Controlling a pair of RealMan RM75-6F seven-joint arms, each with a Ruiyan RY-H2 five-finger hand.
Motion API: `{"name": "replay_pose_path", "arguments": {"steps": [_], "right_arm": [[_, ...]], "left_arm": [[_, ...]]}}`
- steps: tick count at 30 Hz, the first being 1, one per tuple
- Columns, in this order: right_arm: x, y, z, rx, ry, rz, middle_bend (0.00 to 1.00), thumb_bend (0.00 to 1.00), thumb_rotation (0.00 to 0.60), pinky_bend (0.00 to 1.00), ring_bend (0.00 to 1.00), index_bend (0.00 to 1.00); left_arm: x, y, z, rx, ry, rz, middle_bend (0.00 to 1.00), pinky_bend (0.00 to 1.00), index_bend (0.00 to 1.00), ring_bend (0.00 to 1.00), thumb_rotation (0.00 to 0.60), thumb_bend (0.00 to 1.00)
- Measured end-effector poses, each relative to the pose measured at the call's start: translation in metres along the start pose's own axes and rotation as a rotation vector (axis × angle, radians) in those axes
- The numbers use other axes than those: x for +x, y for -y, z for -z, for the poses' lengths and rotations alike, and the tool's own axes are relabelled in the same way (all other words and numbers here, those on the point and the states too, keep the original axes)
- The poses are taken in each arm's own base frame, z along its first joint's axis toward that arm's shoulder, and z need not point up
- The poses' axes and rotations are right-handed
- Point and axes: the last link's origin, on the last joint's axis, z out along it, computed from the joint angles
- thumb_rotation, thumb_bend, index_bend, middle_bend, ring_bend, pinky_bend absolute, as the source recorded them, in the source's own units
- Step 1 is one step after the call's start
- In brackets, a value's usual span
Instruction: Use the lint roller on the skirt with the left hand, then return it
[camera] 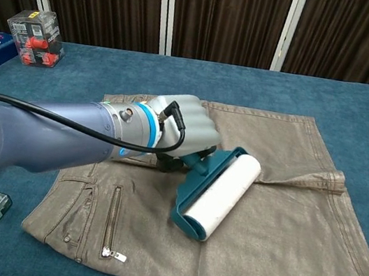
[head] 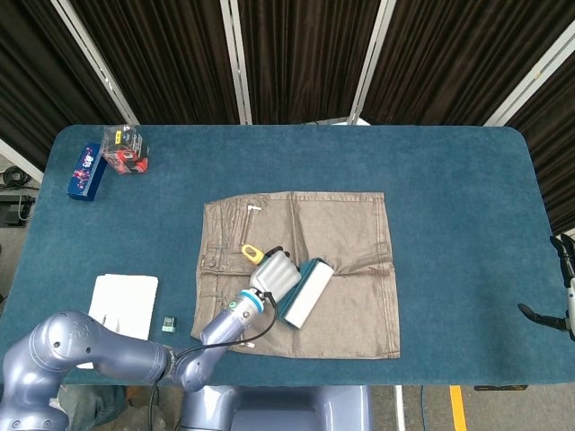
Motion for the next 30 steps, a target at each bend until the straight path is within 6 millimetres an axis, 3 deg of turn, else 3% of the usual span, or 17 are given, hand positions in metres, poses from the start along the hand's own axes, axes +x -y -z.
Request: {"name": "replay_pose_path", "arguments": {"steps": [8,15,30], "right_arm": [[-0.002,0.003,0.001,0.011,0.003,0.007,0.0,0.0,0.6,0.0,0.0,0.0],[-0.005,0.012,0.004,0.033,0.008,0.023,0.0,0.0,0.6,0.0,0.0,0.0],[-0.011,0.021,0.006,0.057,0.02,0.051,0.0,0.0,0.6,0.0,0.0,0.0]], "left_arm": [[-0.028,0.043,0.011,0.095,0.067,0.01,0.53,0.43,0.66,0.39,0.6,0.66],[-0.082,0.118,0.04,0.255,0.172,0.041,0.53,0.44,0.67,0.39,0.6,0.66],[-0.135,0.171,0.078,0.375,0.261,0.109,0.53,0.43,0.67,0.39,0.6,0.65]]}}
